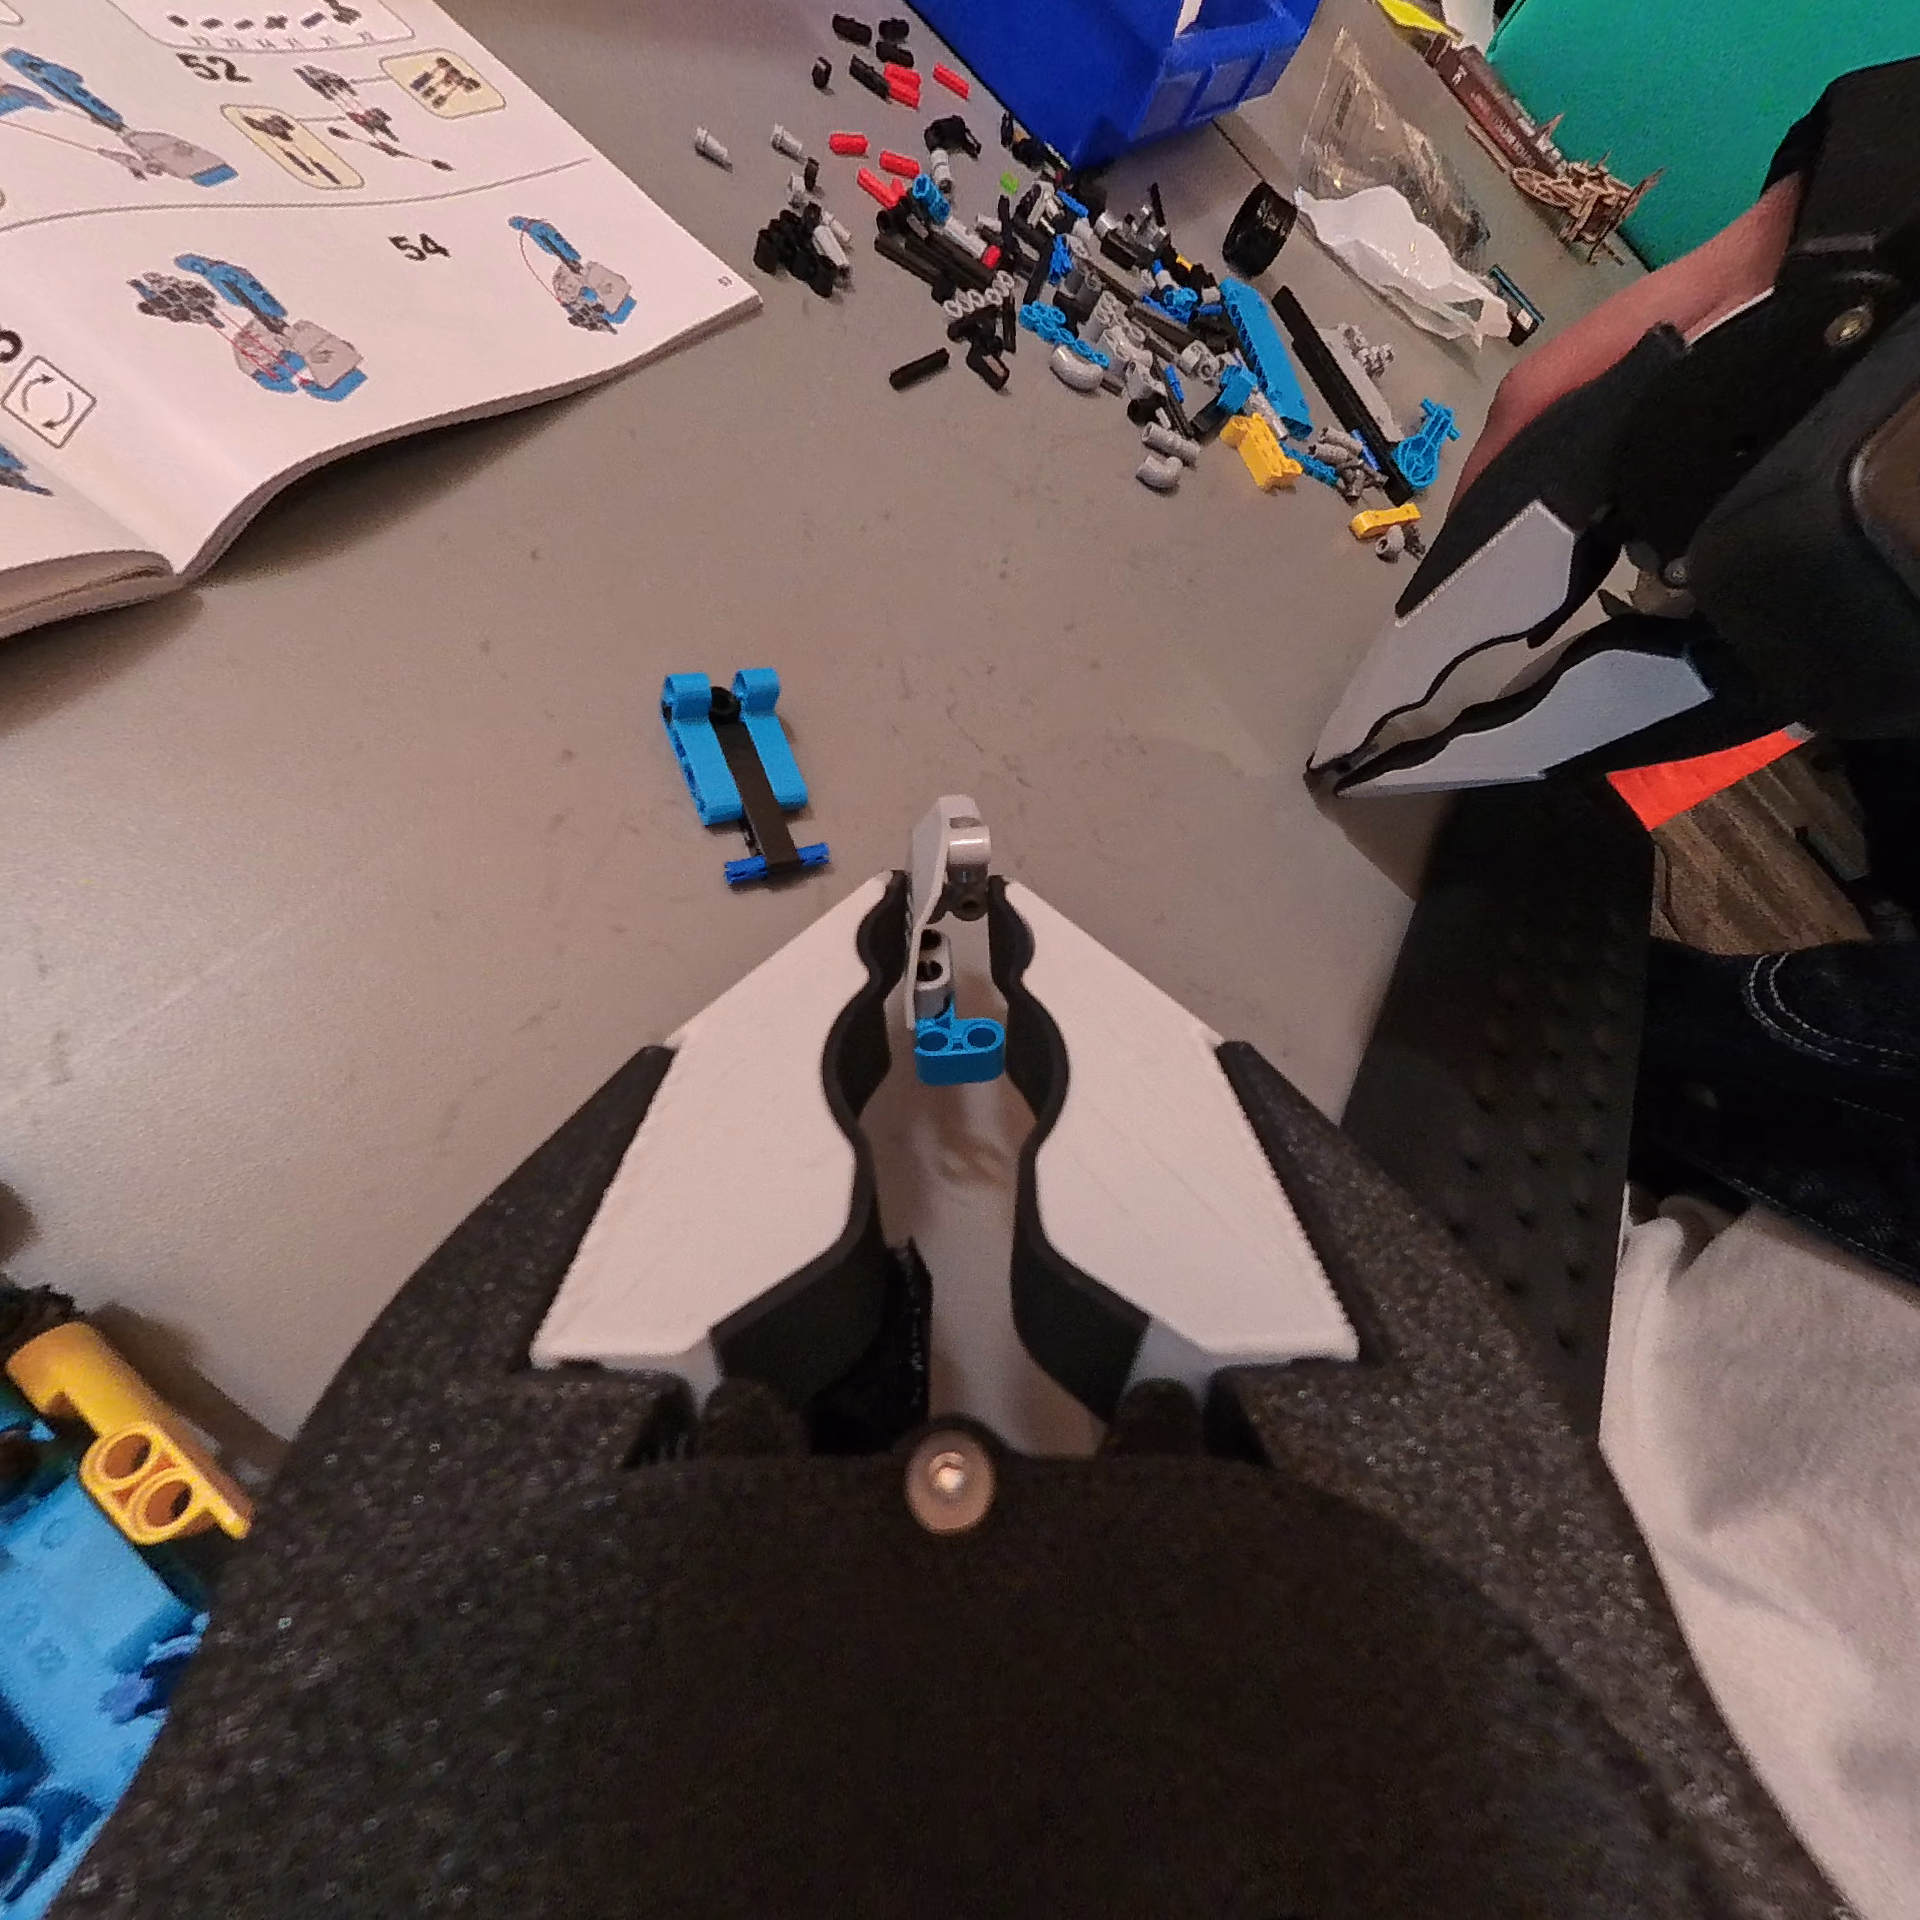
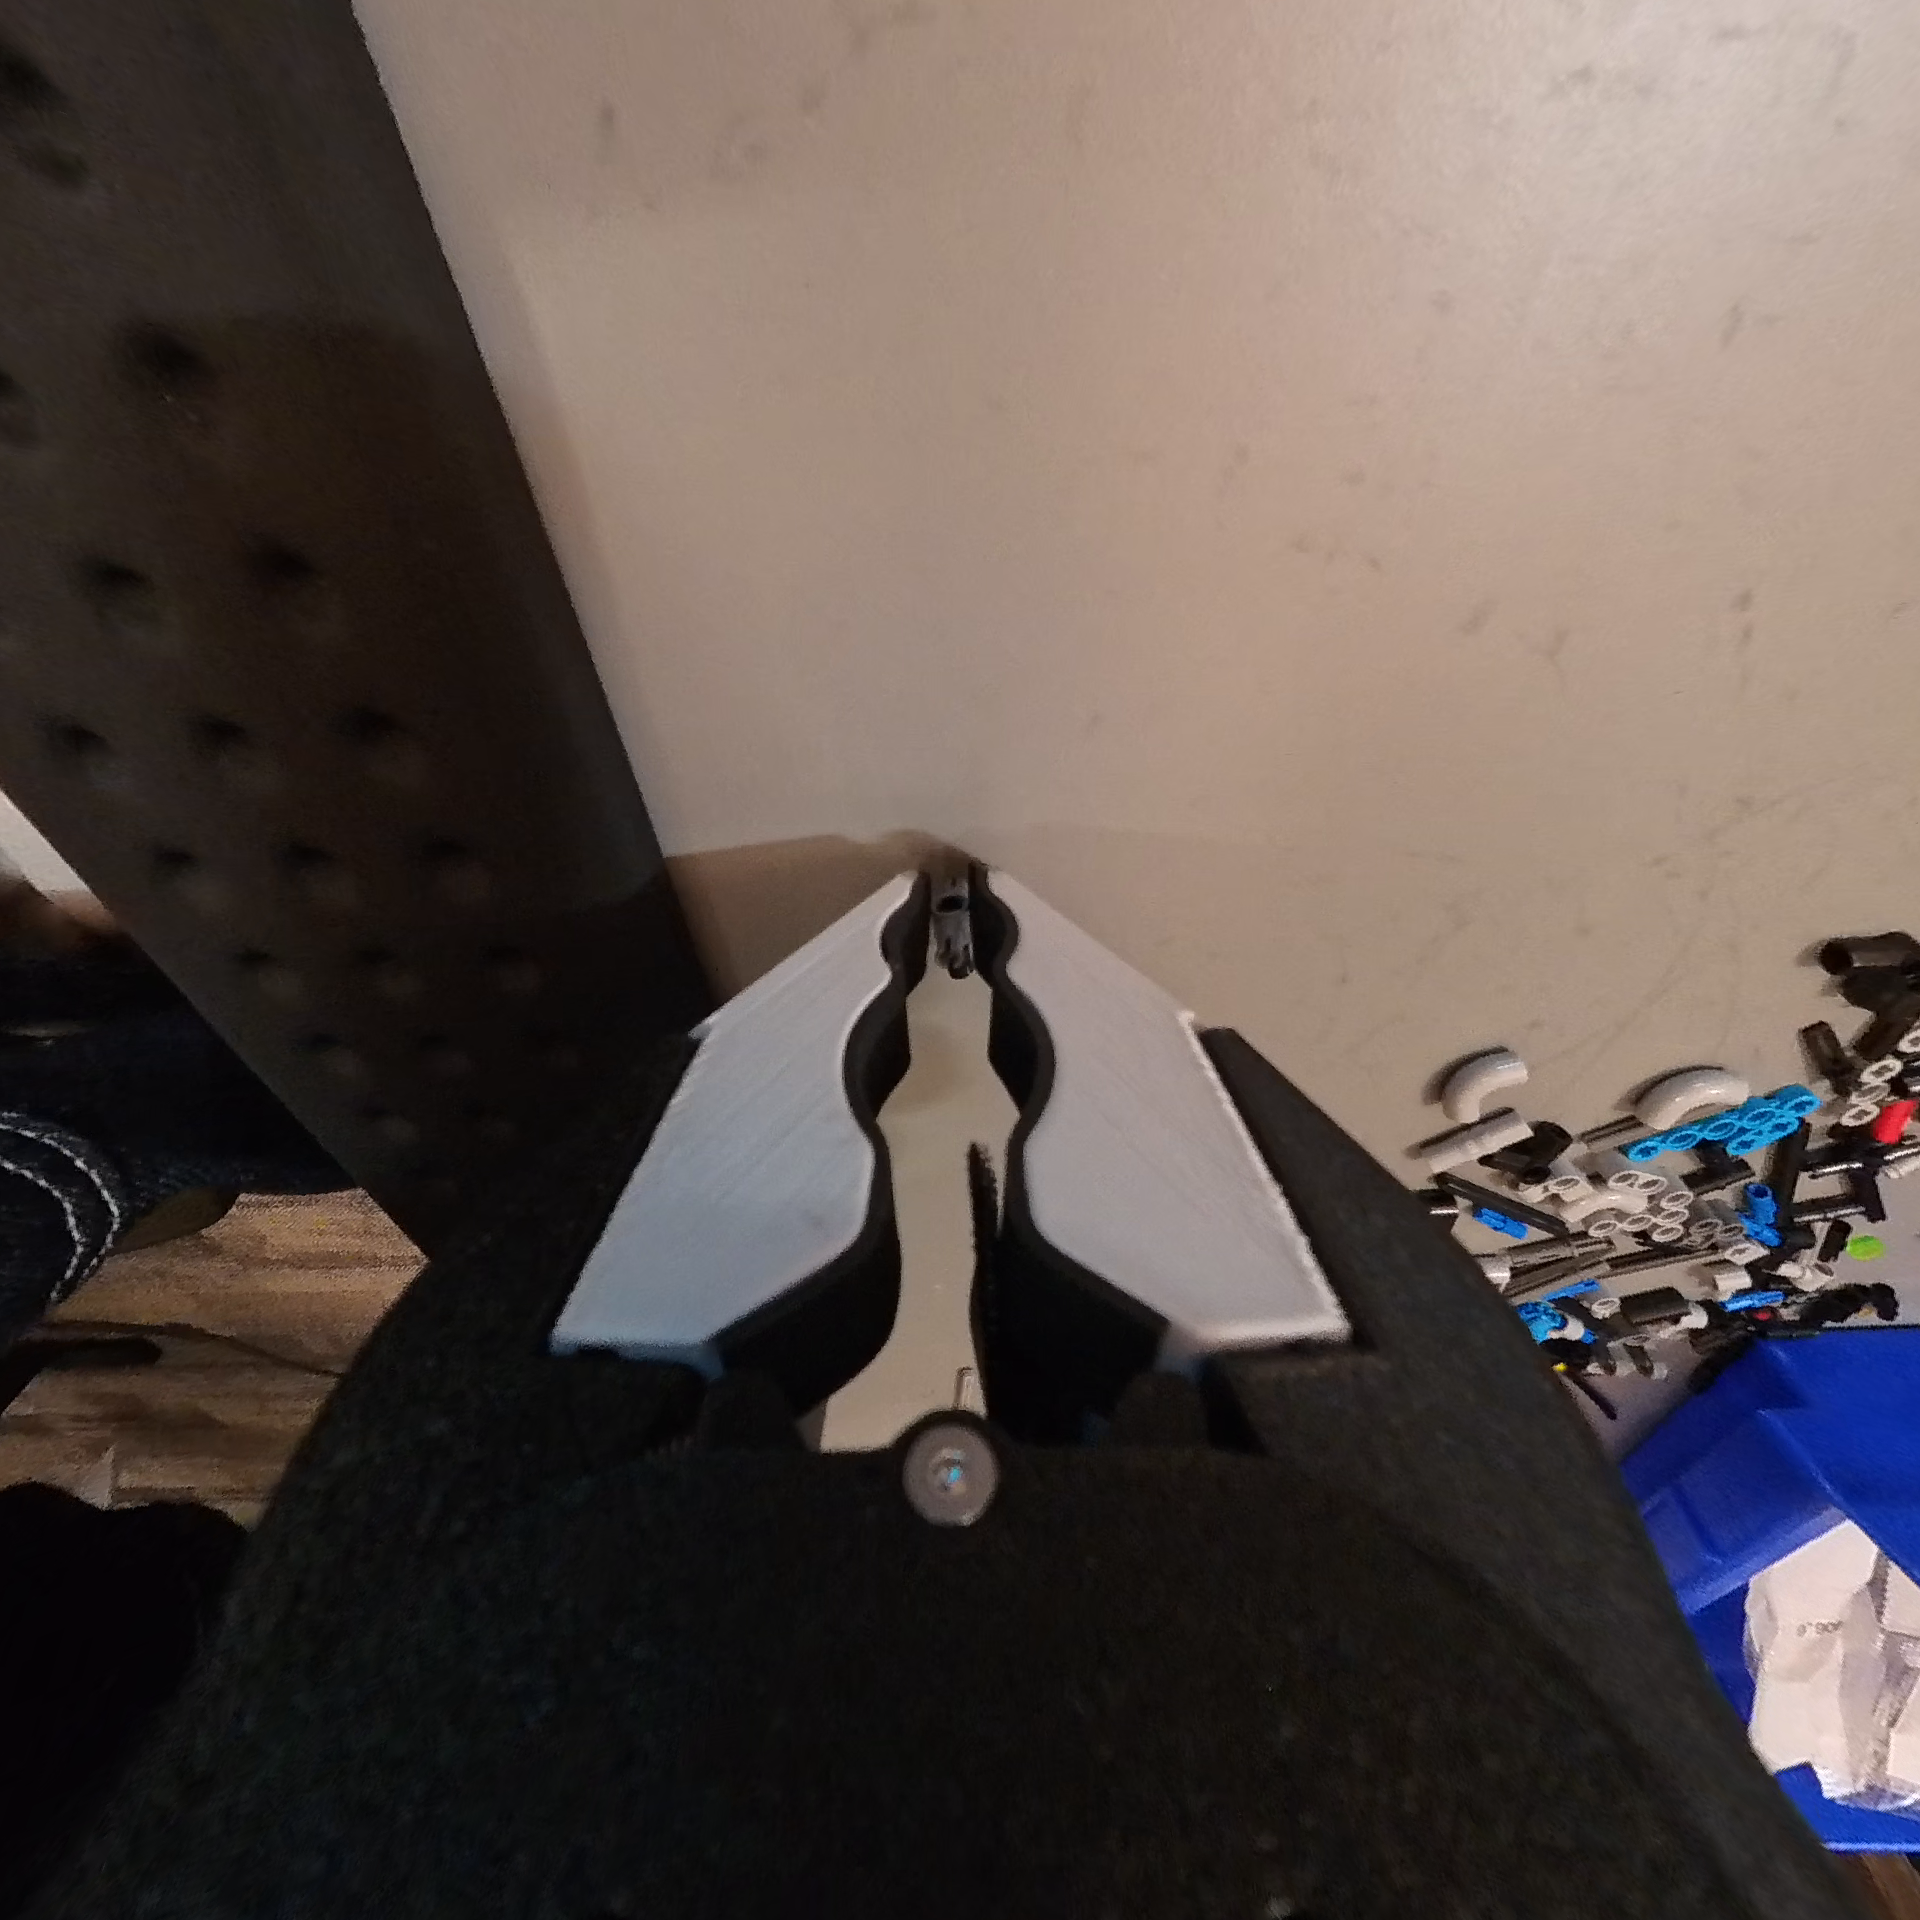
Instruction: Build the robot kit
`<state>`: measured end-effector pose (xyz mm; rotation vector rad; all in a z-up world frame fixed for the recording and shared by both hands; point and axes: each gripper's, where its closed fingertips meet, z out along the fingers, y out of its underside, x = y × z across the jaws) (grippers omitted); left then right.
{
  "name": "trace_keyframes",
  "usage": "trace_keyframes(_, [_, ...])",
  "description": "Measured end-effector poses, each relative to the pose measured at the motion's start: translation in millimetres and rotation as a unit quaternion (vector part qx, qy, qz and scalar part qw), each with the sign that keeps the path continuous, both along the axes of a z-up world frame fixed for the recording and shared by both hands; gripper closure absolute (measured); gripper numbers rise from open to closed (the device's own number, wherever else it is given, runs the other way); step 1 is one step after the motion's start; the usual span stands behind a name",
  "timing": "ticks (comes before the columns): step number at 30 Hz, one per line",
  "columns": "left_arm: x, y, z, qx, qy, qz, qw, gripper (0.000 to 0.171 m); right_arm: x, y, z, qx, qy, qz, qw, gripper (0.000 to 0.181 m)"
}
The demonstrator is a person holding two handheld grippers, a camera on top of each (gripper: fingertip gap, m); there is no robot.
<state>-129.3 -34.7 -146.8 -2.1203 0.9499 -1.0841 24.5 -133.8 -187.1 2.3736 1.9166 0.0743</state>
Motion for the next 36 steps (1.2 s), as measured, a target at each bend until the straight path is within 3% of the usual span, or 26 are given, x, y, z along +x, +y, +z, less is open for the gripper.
trace_keyframes(18, [0.3,-0.2,-0.7,0.002,0.002,-0.001,1.000,0.157,1.9,-2.0,-0.3,0.007,0.017,0.009,1.000,0.167])
trace_keyframes(27, [0.0,-0.3,-1.3,0.005,0.006,-0.001,1.000,0.156,8.5,4.0,11.1,0.037,0.041,0.060,0.997,0.164])
trace_keyframes(30, [-0.2,0.1,-1.5,0.005,0.006,0.000,1.000,0.157,14.9,15.1,21.8,0.058,0.069,0.039,0.995,0.163])
trace_keyframes(36, [0.6,-1.5,-1.5,0.004,0.006,-0.004,1.000,0.157,33.4,22.5,13.5,0.070,0.173,-0.068,0.980,0.157])
